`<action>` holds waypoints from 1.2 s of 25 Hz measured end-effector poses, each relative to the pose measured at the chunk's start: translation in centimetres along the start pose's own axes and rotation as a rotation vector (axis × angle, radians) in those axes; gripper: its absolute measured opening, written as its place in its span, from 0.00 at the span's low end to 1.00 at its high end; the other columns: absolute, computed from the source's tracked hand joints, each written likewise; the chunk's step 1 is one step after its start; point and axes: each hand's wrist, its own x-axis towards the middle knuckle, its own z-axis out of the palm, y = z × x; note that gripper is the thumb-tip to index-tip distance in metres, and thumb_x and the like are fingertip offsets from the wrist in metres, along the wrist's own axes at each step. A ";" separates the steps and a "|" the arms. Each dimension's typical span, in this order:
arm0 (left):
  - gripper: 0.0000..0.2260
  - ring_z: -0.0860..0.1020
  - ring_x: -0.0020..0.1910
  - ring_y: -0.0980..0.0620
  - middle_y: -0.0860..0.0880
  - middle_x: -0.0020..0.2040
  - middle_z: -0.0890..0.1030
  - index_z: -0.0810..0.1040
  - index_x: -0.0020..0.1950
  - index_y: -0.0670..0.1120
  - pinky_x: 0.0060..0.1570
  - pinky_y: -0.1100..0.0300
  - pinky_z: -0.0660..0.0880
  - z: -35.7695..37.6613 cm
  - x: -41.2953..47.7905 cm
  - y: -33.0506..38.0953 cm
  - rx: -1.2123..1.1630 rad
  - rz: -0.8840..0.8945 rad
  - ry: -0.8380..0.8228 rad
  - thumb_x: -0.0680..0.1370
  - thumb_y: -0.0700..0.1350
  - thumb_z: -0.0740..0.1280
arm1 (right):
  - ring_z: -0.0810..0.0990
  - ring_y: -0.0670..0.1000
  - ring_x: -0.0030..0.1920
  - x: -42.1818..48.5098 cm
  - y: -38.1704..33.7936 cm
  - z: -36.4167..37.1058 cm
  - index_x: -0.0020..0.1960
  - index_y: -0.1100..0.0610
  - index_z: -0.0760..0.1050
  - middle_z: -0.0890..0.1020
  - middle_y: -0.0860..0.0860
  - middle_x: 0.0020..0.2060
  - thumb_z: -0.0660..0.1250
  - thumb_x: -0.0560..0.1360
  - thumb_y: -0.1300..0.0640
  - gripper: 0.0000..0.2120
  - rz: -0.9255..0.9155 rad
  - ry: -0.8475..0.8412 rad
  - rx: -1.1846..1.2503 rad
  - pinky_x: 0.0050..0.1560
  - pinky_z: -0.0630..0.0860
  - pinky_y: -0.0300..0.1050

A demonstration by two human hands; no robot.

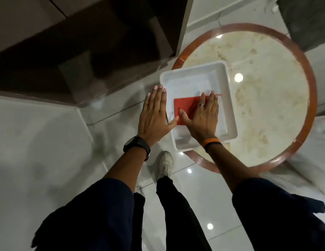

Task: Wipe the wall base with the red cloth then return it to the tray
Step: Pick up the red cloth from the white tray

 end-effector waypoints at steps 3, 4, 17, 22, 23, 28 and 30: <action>0.44 0.56 0.83 0.42 0.39 0.82 0.56 0.54 0.82 0.37 0.81 0.49 0.52 1.6 0.0 -0.3 0.010 -0.026 -0.054 0.78 0.69 0.50 | 0.48 0.69 0.83 -0.3 -1.4 2.9 0.83 0.64 0.49 0.50 0.68 0.83 0.59 0.80 0.33 0.46 0.180 0.017 -0.005 0.83 0.50 0.68; 0.44 0.56 0.83 0.43 0.39 0.83 0.55 0.54 0.82 0.37 0.82 0.49 0.52 2.1 -0.2 -0.4 0.027 -0.014 -0.056 0.78 0.68 0.50 | 0.47 0.70 0.83 -0.4 -2.1 3.6 0.83 0.64 0.49 0.50 0.69 0.82 0.57 0.81 0.33 0.45 0.202 0.014 -0.025 0.82 0.50 0.70; 0.44 0.54 0.83 0.44 0.40 0.83 0.53 0.52 0.83 0.39 0.82 0.47 0.55 4.3 -0.7 -1.8 0.021 -0.018 -0.054 0.78 0.68 0.57 | 0.64 0.66 0.80 2.0 -0.6 4.6 0.78 0.64 0.66 0.69 0.63 0.79 0.65 0.84 0.58 0.25 -0.328 0.067 -0.098 0.82 0.54 0.60; 0.43 0.54 0.84 0.43 0.41 0.83 0.54 0.54 0.83 0.38 0.82 0.47 0.53 2.7 -1.4 -3.4 0.001 0.049 -0.014 0.79 0.68 0.55 | 0.76 0.63 0.73 1.5 -2.1 0.3 0.73 0.64 0.74 0.77 0.62 0.73 0.69 0.82 0.58 0.22 -0.332 0.139 0.066 0.77 0.71 0.57; 0.44 0.53 0.84 0.43 0.41 0.83 0.53 0.53 0.83 0.39 0.82 0.47 0.53 2.4 -1.7 -4.1 0.002 0.053 -0.013 0.78 0.69 0.54 | 0.77 0.62 0.73 0.9 -2.8 -0.6 0.73 0.63 0.74 0.78 0.61 0.72 0.69 0.82 0.57 0.22 -0.334 0.172 0.106 0.77 0.72 0.57; 0.45 0.51 0.84 0.43 0.40 0.84 0.50 0.50 0.83 0.38 0.82 0.47 0.53 1.6 -5.3 -10.7 0.088 0.020 -0.009 0.79 0.69 0.53 | 0.77 0.60 0.72 -4.4 -9.8 -1.3 0.72 0.61 0.76 0.79 0.61 0.71 0.67 0.82 0.56 0.20 -0.484 0.325 0.374 0.75 0.70 0.48; 0.45 0.51 0.84 0.43 0.40 0.84 0.49 0.49 0.83 0.38 0.82 0.47 0.52 2.2 -7.7 -14.2 0.141 -0.012 -0.061 0.79 0.69 0.52 | 0.78 0.57 0.72 -6.1 -12.8 1.4 0.71 0.61 0.77 0.79 0.60 0.72 0.66 0.82 0.60 0.18 -0.510 0.278 0.494 0.75 0.67 0.37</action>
